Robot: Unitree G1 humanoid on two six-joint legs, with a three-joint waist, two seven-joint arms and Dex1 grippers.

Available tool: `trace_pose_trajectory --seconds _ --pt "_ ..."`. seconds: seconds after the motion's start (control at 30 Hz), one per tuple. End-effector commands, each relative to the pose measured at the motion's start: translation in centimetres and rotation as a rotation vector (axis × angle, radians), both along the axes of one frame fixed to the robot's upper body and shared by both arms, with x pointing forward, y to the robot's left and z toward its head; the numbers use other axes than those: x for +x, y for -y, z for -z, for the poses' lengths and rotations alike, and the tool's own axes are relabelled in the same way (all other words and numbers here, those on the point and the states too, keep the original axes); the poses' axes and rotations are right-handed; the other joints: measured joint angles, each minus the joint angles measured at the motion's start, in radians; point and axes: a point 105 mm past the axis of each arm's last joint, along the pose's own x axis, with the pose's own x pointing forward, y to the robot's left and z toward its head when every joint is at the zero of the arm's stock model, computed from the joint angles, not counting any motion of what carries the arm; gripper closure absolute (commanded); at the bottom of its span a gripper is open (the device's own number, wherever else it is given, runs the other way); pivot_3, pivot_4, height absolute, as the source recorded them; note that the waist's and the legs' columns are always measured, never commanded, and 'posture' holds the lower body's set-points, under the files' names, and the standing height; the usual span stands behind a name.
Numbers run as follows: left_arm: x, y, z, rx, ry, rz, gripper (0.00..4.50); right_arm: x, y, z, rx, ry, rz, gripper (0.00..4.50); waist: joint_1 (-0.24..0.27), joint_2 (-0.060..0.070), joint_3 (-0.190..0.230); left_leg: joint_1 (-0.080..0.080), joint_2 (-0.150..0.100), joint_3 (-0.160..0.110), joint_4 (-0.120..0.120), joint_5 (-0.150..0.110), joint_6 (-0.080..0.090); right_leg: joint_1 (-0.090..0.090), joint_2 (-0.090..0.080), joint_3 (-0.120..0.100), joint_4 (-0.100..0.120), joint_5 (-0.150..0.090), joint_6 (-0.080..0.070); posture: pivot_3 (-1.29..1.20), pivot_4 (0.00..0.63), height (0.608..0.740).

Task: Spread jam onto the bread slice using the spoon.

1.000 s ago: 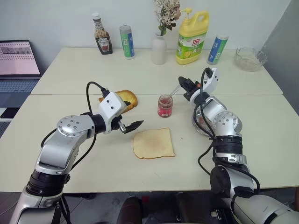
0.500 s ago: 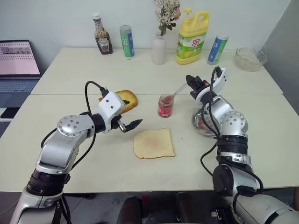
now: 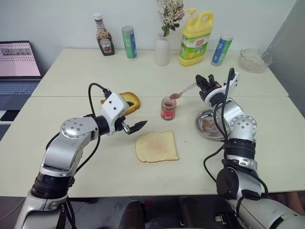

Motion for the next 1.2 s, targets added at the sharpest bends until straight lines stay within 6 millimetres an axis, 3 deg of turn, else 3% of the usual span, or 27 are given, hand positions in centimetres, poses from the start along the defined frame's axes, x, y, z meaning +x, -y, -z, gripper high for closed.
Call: trace_pose_trajectory --seconds 0.03,0.27,0.47,0.67,0.9,1.2 --pt "-0.2 -0.1 -1.8 -0.038 0.071 0.007 0.00 -0.5 -0.4 -2.6 0.050 0.072 -0.029 4.44 0.000 0.000 0.000 0.000 0.000 0.000 0.000 0.000 0.000 0.000 0.000 0.000 0.000 0.000 0.000 0.00 0.150 0.740" --pt "-2.1 0.1 -2.0 -0.081 0.047 0.096 0.00 -2.7 -2.5 -5.0 0.084 0.146 -0.171 4.44 -0.002 0.000 0.000 0.000 0.000 0.000 0.000 0.000 0.000 0.000 0.000 0.000 0.000 0.000 0.000 0.00 0.150 0.740" --pt "-4.1 -2.1 -0.1 0.044 -0.033 0.127 0.00 -6.0 -5.3 -5.7 0.011 0.207 -0.336 4.44 -0.012 0.000 0.000 0.000 0.000 0.000 -0.001 0.000 0.000 0.000 0.000 0.000 0.000 0.000 0.000 0.00 0.150 0.740" --pt "-6.2 -3.9 2.7 0.204 -0.105 0.169 0.00 -8.7 -8.5 -3.2 -0.128 0.210 -0.434 4.44 -0.015 0.000 0.000 0.000 0.001 0.000 -0.001 0.000 0.000 -0.001 0.000 0.000 -0.001 0.000 0.000 0.00 0.150 0.740" --pt "-7.1 -4.2 3.5 0.219 -0.116 0.163 0.00 -9.3 -10.0 -0.2 -0.344 0.270 -0.449 4.44 -0.013 0.000 0.000 0.000 0.001 0.000 -0.001 0.000 0.000 -0.001 0.000 0.000 -0.001 0.000 0.000 0.00 0.150 0.740" --pt "-7.3 -3.8 3.9 0.219 -0.117 0.185 0.00 -10.2 -11.6 1.7 -0.438 0.320 -0.527 4.44 -0.014 0.000 0.000 0.000 0.001 0.000 -0.001 0.000 0.000 -0.001 0.000 0.000 -0.001 0.000 0.000 0.00 0.150 0.740"
